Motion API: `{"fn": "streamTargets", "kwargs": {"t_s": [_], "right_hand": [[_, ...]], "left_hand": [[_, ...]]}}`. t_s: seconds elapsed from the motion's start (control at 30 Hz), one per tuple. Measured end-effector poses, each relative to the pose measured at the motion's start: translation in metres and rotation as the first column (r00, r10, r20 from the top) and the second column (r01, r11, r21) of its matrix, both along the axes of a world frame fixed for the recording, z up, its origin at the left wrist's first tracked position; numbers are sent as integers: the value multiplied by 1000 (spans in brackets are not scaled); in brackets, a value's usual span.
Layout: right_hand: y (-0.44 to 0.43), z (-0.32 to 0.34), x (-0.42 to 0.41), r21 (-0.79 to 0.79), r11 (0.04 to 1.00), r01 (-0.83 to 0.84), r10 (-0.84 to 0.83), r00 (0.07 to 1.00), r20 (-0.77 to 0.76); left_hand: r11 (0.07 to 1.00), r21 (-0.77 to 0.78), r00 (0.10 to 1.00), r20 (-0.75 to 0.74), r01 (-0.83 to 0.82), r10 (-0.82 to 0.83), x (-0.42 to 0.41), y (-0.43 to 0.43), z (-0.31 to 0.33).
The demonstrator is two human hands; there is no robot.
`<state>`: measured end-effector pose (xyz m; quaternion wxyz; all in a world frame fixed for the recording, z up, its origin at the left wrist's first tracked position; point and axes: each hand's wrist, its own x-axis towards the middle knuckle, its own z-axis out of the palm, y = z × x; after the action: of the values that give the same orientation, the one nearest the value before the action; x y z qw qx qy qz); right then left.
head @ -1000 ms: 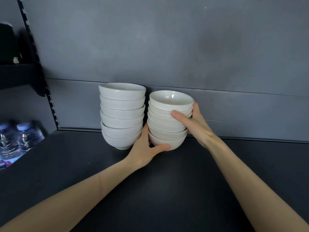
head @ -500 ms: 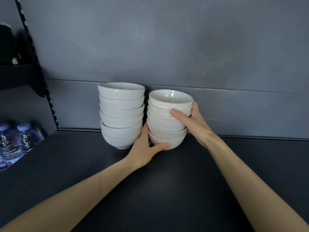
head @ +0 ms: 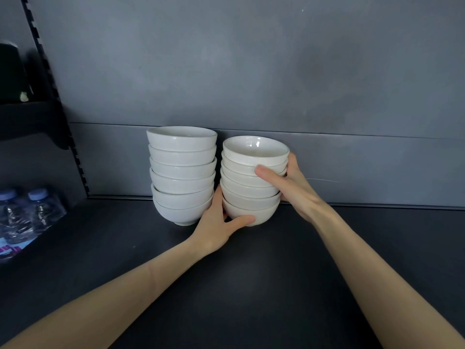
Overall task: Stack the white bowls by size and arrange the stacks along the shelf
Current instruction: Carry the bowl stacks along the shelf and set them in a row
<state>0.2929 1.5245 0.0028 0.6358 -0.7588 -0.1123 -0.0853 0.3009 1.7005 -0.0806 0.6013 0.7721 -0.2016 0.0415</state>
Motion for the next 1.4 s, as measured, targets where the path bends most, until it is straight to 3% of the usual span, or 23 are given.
{"fn": "streamTargets", "kwargs": {"t_s": [0.53, 0.97, 1.23, 1.4], "right_hand": [[0, 0, 2, -11, 1000, -14, 14, 1000, -19], [0, 2, 0, -29, 999, -29, 27, 998, -65], [-19, 21, -26, -183, 983, -15, -1, 996, -88], [-47, 41, -49, -465, 876, 125, -132, 991, 17]], "left_hand": [[998, 67, 1000, -16, -2, 3, -3, 2, 9], [955, 184, 972, 8, -232, 234, -27, 0, 26], [863, 365, 929, 15, -350, 371, -53, 6, 56], [772, 541, 938, 113, -334, 327, -69, 6, 94]]}}
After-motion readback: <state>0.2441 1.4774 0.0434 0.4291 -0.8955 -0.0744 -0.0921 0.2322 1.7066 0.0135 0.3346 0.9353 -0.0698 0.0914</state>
